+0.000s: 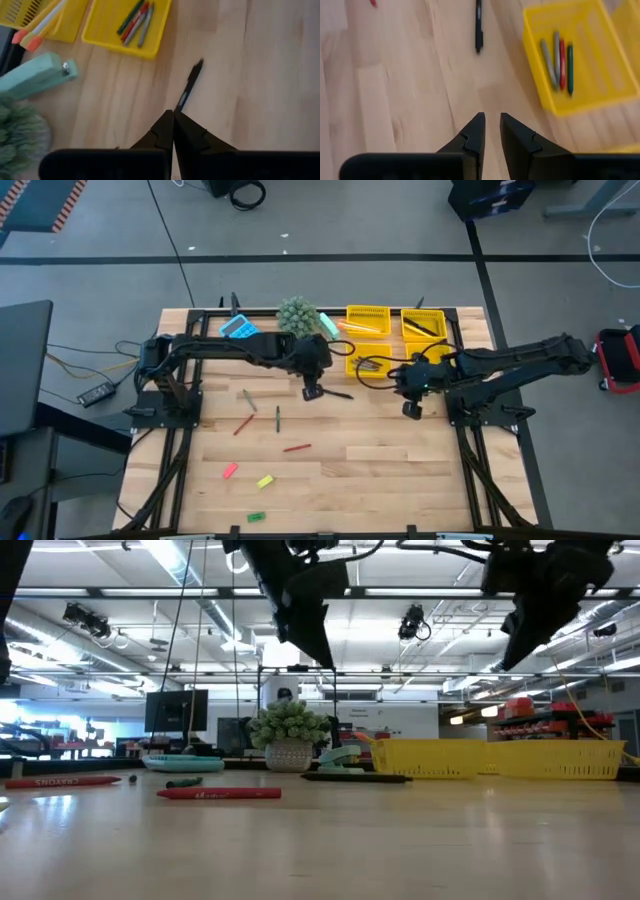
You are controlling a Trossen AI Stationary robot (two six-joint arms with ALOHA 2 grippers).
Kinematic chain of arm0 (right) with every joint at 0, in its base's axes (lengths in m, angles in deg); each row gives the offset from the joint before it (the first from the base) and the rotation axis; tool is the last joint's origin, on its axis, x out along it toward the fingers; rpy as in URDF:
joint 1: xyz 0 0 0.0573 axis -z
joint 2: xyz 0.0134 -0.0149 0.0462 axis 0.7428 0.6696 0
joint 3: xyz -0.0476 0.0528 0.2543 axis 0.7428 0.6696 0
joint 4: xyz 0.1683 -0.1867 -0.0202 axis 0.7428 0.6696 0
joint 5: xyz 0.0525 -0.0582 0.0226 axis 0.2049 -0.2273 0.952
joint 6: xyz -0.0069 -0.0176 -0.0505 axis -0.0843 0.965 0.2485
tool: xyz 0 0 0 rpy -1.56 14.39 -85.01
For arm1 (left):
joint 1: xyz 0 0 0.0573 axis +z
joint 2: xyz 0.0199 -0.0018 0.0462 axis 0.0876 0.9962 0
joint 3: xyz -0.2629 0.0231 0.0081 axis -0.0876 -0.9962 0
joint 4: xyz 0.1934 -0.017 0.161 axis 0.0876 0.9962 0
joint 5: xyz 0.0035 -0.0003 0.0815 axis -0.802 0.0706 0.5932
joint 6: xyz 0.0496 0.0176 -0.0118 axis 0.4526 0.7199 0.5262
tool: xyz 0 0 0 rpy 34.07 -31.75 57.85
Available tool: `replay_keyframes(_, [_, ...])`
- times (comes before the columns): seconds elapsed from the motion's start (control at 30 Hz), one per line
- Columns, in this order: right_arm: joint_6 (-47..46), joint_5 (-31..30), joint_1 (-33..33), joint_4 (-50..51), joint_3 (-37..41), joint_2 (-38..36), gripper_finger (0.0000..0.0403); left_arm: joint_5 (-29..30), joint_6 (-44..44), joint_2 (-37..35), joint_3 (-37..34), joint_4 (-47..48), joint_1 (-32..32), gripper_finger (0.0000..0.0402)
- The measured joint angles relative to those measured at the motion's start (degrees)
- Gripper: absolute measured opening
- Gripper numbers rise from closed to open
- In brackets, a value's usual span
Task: Sort crayons/erasers/pens/pencils in bins
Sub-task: Put the black pen into the top right yellow bin
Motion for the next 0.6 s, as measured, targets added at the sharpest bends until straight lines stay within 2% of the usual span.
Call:
replay_keyframes(0.2, [10.19, -0.38, 0.32, -16.97, 0.00, 6.52, 0.0065, -0.94, 11.05, -0.33, -0.78, -1.91, 3.83, 0.0010])
replay_keyframes(0.33, [13.93, 0.10, 2.44, -21.69, -0.02, 12.76, 0.0069, -5.07, 17.05, -1.26, -7.45, -7.60, 7.63, 0.0011])
replay_keyframes(0.5, [14.92, 0.19, 8.46, -22.92, -0.02, 18.82, 0.0105, -4.66, 13.92, -4.57, -16.17, -22.46, 14.53, 0.0009])
replay_keyframes(0.6, [15.17, 4.03, 12.07, -24.39, -1.44, 20.91, 0.0136, -9.01, 13.16, -7.63, -18.19, -28.86, 16.43, 0.0005])
